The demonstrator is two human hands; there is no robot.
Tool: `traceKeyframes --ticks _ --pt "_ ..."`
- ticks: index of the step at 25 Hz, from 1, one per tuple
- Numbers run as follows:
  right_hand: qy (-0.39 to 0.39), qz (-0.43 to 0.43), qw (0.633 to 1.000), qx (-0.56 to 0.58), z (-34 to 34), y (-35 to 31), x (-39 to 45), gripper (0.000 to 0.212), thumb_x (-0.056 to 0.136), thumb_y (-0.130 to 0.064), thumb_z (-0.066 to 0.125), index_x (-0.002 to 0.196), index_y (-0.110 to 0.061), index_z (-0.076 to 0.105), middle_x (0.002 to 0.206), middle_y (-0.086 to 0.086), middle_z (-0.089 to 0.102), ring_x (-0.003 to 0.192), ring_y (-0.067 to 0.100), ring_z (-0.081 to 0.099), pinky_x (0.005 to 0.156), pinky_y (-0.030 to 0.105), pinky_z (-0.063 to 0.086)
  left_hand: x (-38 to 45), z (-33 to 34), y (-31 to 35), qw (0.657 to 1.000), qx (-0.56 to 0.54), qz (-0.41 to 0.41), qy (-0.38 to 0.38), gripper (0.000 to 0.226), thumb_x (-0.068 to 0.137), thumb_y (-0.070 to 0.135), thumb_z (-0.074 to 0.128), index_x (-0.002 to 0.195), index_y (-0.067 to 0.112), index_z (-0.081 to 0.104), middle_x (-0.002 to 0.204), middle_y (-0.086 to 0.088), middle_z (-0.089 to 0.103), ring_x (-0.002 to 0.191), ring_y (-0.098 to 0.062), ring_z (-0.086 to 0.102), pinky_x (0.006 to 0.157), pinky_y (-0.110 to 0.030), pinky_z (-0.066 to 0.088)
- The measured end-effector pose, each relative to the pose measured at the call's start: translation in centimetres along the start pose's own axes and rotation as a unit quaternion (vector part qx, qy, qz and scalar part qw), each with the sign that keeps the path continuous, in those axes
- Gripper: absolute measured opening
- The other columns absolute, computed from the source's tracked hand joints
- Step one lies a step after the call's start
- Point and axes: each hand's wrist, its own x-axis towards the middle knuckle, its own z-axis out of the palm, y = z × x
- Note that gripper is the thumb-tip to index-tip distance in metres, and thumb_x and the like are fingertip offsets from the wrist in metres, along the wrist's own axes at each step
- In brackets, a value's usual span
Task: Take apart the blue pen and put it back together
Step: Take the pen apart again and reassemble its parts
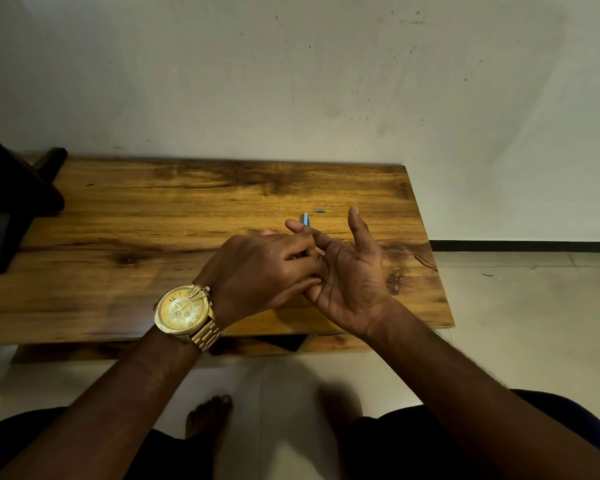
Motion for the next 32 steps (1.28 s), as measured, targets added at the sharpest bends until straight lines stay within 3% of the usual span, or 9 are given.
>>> traceKeyframes --ticks 3,5,8,10,15,20,24,29,32 --pt "0.012 0.004 1.0 -0.026 0.1 -0.3 -0.1 0.098 0.101 -0.078 0.041 0.163 -0.002 0.042 0.146 0.026 0.063 0.124 0.037 0.066 0.097 0.046 0.058 0.0 0.3 0.5 1.0 -0.008 -0.013 0.005 0.019 0.098 0.038 0.071 0.104 0.022 0.08 0.109 0.001 0.076 0.077 -0.019 0.074 0.053 -0.024 0.037" --pt "0.044 -0.024 0.996 -0.069 -0.2 -1.4 0.0 0.095 0.101 -0.077 0.041 0.159 -0.001 0.047 0.13 0.026 0.069 0.109 0.035 0.071 0.095 0.046 0.06 0.3 0.1 0.6 0.986 -0.098 -0.118 0.056 0.016 0.097 0.042 0.072 0.102 0.028 0.079 0.108 0.01 0.074 0.073 -0.005 0.068 0.052 -0.025 0.047" --pt "0.101 -0.143 0.946 -0.272 -1.2 -3.5 -0.6 0.067 0.104 -0.059 0.051 0.139 -0.004 0.067 0.123 0.024 0.078 0.114 0.035 0.076 0.104 0.047 0.057 1.0 0.1 0.2 0.87 -0.301 -0.364 0.14 0.011 0.096 0.042 0.075 0.096 0.032 0.08 0.096 0.014 0.076 0.07 -0.013 0.07 0.061 -0.037 0.06" --pt "0.083 -0.183 0.9 -0.386 -1.7 -3.7 -0.8 0.04 0.103 -0.036 0.066 0.126 -0.004 0.075 0.116 0.02 0.08 0.105 0.027 0.076 0.099 0.042 0.06 1.3 0.6 -0.2 0.826 -0.333 -0.44 0.112 0.008 0.095 0.04 0.079 0.095 0.032 0.082 0.092 0.014 0.079 0.072 -0.017 0.073 0.07 -0.047 0.063" --pt "0.09 -0.177 0.893 -0.405 -2.3 -2.1 -0.4 0.023 0.098 -0.016 0.078 0.115 -0.001 0.077 0.108 0.019 0.081 0.094 0.021 0.078 0.083 0.03 0.063 1.5 1.1 0.1 0.873 -0.252 -0.416 0.046 0.022 0.088 0.054 0.078 0.096 0.034 0.082 0.092 0.016 0.074 0.073 -0.005 0.069 0.062 -0.04 0.063" --pt "0.146 -0.164 0.897 -0.384 -2.3 -2.2 0.1 0.013 0.098 -0.01 0.078 0.105 0.0 0.079 0.103 0.019 0.082 0.086 0.019 0.077 0.08 0.033 0.061 2.0 1.4 0.6 0.917 -0.148 -0.368 0.03 0.019 0.093 0.051 0.074 0.102 0.036 0.082 0.095 0.017 0.07 0.074 -0.004 0.063 0.055 -0.032 0.058" --pt "0.196 -0.206 0.883 -0.374 -2.2 -4.0 0.0 0.004 0.097 -0.011 0.078 0.099 -0.01 0.081 0.102 0.013 0.082 0.086 0.019 0.075 0.077 0.031 0.062 2.8 2.2 0.2 0.913 -0.162 -0.373 0.031 0.023 0.099 0.047 0.069 0.108 0.031 0.082 0.099 0.013 0.072 0.073 -0.004 0.064 0.056 -0.029 0.055" --pt "0.27 -0.259 0.887 -0.269 -2.5 -7.3 -0.3 0.005 0.099 -0.015 0.076 0.102 -0.011 0.079 0.093 0.006 0.082 0.081 0.015 0.077 0.078 0.03 0.063 4.1 4.4 -0.5 0.883 -0.1 -0.455 -0.055 0.029 0.1 0.044 0.075 0.122 0.026 0.076 0.116 0.003 0.077 0.104 -0.02 0.073 0.079 -0.041 0.063" --pt "0.274 -0.254 0.89 -0.26 -2.4 -7.4 -0.2 0.007 0.101 -0.015 0.075 0.104 -0.01 0.078 0.093 0.007 0.082 0.081 0.014 0.077 0.078 0.029 0.064 5.2 5.8 0.1 0.875 -0.074 -0.469 -0.095 0.036 0.096 0.049 0.077 0.121 0.024 0.073 0.115 0.001 0.079 0.106 -0.026 0.076 0.082 -0.043 0.064"
